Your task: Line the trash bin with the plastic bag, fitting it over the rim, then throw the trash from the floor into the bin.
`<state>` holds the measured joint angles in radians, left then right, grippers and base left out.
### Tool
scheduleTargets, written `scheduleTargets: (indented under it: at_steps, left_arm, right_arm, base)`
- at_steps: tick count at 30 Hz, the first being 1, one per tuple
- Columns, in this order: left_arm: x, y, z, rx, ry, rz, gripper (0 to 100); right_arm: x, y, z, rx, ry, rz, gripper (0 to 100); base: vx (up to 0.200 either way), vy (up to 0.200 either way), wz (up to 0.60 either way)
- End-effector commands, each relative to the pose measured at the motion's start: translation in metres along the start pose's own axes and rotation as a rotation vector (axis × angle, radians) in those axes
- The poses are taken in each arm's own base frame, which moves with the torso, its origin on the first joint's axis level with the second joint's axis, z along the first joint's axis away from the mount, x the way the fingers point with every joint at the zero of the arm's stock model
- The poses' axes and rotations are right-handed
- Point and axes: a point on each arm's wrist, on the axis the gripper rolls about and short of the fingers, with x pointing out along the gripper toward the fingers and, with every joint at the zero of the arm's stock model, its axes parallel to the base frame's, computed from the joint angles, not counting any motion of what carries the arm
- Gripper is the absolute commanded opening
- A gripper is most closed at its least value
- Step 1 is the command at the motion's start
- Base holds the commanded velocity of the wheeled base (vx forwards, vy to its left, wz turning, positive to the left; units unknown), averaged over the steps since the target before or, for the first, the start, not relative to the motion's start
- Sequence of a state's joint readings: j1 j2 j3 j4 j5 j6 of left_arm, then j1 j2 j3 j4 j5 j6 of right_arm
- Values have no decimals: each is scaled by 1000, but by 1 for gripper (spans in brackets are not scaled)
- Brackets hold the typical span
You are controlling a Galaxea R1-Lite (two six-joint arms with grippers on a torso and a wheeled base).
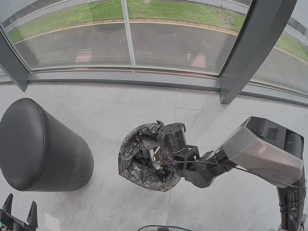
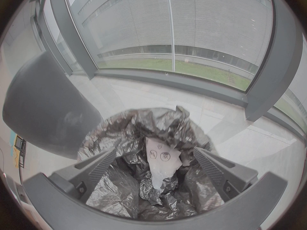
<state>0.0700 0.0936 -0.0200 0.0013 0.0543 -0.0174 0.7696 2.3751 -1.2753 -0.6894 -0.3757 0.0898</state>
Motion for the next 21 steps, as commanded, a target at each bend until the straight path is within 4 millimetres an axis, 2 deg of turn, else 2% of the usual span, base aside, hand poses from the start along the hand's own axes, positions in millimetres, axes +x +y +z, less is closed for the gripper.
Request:
scheduleTargets:
  at_steps: [1,6,7,8,14,16,18,21]
  left_arm:
    - [0,0,0,-10,3,17,100]
    - [1,1,-1,-39,-2,31,100]
    - [1,1,-1,-39,-2,31,100]
    - [1,1,-1,-36,-1,31,100]
    - [1,0,-6,30,17,-43,100]
    - [1,0,-6,32,19,-46,100]
    - [-4,1,-7,35,-47,-117,100]
    - [-5,1,-8,26,-71,-117,100]
  right_arm:
    - [-32,-11,37,33,-80,5,100]
    - [-63,-33,65,65,-136,-18,100]
    - [-63,-33,65,65,-136,-18,100]
    - [-77,-41,74,75,-157,-23,100]
    - [-123,-70,96,108,-225,-55,100]
    - [-124,-70,97,108,-227,-55,100]
    - [-158,-87,107,131,-277,-86,100]
    - [-184,-107,108,144,-307,-141,100]
  base:
    - [0,0,0]
    - [0,0,0]
    - [0,0,0]
    - [0,0,0]
    - [0,0,0]
    - [0,0,0]
    - [0,0,0]
    - [0,0,0]
